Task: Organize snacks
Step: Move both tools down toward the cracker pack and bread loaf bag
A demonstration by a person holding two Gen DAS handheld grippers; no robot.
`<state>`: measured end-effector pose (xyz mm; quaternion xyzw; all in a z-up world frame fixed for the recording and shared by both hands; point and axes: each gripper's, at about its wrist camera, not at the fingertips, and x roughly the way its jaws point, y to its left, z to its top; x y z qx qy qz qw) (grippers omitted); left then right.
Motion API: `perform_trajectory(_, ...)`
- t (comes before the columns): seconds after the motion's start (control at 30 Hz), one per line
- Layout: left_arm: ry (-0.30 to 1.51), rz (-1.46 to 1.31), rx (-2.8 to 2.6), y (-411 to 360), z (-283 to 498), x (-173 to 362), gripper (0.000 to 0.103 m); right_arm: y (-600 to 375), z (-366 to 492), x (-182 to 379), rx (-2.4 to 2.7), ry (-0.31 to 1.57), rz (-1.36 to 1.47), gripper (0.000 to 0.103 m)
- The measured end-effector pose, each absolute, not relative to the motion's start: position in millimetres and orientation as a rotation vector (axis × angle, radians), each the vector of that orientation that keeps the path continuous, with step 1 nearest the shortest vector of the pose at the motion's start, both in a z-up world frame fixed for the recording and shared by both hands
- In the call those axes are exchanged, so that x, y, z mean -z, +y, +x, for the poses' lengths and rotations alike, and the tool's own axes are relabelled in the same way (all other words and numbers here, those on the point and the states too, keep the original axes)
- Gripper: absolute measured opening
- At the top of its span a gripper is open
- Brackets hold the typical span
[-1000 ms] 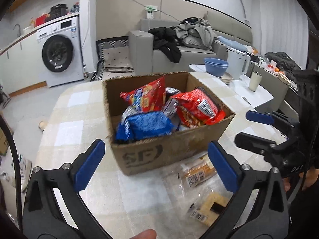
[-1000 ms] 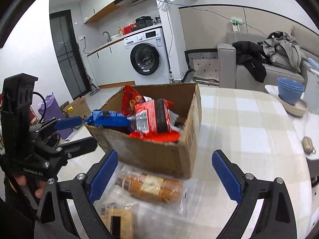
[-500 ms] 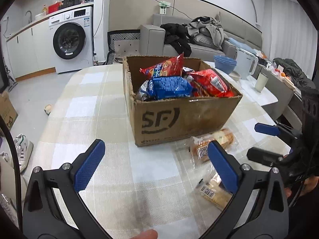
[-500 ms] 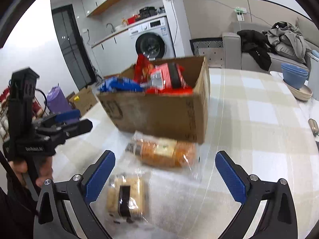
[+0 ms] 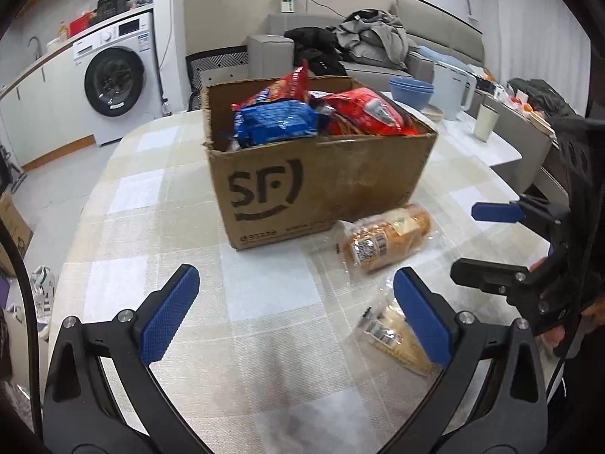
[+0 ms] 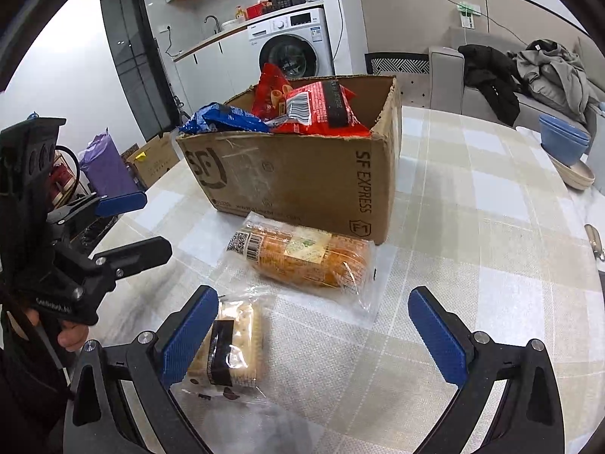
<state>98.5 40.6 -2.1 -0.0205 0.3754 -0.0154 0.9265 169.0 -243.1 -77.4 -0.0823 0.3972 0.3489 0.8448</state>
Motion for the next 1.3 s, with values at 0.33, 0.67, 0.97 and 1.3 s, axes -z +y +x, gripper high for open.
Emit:
perform_trajectory(0.33, 0.838, 0.002, 0.184, 6.8, 99.2, 16.4, 0.103, -261.2, 173.5, 68.1, -0.709, 0.825, -0.183, 0.102)
perform_trajectory(0.67, 0.899, 0.077, 0.316, -33.6, 98.2, 39.1, 0.103, -258.7, 173.2, 70.0, -0.725, 0.840, -0.185, 0.102)
perform_trajectory(0.97, 0.945, 0.092, 0.337, -51.0, 102.6, 57.8, 0.103, -261.0, 177.6, 76.2, -0.711, 0.863, -0.178, 0.102)
perform_trajectory(1.3, 0.972, 0.109, 0.286, -62.8, 109.0, 73.9, 0.103, -264.3, 179.9, 79.6, -0.703, 0.876, -0.174, 0.102)
